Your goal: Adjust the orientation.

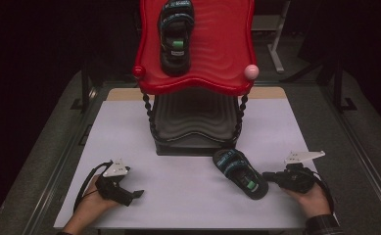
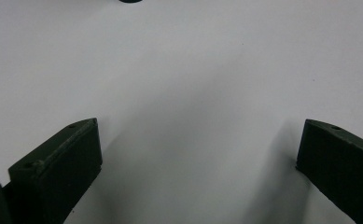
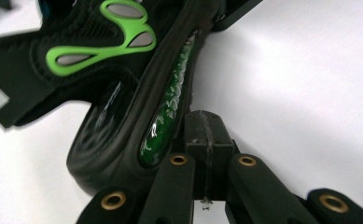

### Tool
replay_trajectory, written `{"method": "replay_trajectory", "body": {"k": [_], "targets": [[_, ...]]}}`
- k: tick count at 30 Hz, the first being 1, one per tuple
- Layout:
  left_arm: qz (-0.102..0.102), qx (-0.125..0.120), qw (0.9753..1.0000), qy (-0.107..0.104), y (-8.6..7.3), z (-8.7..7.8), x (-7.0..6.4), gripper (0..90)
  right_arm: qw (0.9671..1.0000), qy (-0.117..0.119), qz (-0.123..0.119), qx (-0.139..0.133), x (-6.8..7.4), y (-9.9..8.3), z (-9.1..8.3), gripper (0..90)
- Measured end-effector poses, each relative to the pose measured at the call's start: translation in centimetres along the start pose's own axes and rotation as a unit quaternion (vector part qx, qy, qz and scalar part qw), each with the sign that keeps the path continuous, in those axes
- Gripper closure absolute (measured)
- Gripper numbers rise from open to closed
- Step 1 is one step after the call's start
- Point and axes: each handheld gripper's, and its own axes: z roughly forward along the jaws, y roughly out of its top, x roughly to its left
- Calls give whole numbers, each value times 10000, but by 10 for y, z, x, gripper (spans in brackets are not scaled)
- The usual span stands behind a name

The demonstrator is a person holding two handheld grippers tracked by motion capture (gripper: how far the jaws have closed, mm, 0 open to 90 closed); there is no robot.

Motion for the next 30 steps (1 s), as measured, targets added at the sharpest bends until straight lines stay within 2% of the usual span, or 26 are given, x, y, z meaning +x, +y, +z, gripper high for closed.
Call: {"method": "replay_trajectory", "body": {"k": [1,3,4,7,8,10,15,16,19,20,22,24,25,26,29,30], "targets": [[-4,1,10000,1,0,0,0,0,9999,122,-19,48,2,-2,0,900],[-5,1,10000,0,0,0,0,0,9999,96,-56,78,5,-3,0,899],[-7,3,10000,0,0,0,0,0,9997,223,-52,90,8,-6,-1,899],[-4,10,10000,-3,0,0,0,0,9994,249,-157,198,16,-10,-1,900],[5,16,10000,-3,0,0,0,0,9989,371,-150,235,18,-11,0,899],[6,18,10000,-1,0,0,0,0,9984,375,-262,347,24,-14,2,900],[9,17,10000,-1,0,0,0,0,9953,657,-498,508,43,-15,9,899],[7,18,10000,-2,0,0,0,0,9949,658,-591,483,46,-14,9,899],[8,16,10000,-3,0,0,0,0,9945,710,-599,479,49,-13,9,899],[4,16,10000,-1,0,0,0,0,9950,640,-590,494,47,-14,8,898],[9,14,10000,-1,0,0,0,0,9959,611,-516,423,44,-14,6,898],[5,12,10000,-3,0,0,0,0,9980,491,-394,112,33,-11,-4,885],[5,12,10000,-3,0,0,0,0,9980,491,-394,112,33,-11,-4,885],[15,14,10000,-3,0,0,0,0,9985,455,-296,-59,27,-8,-8,851],[12,12,10000,-2,0,0,0,0,9986,412,-282,-198,24,-4,-10,811],[1,1,10000,1,0,0,0,0,9983,400,-246,-347,21,1,-13,781]]}}
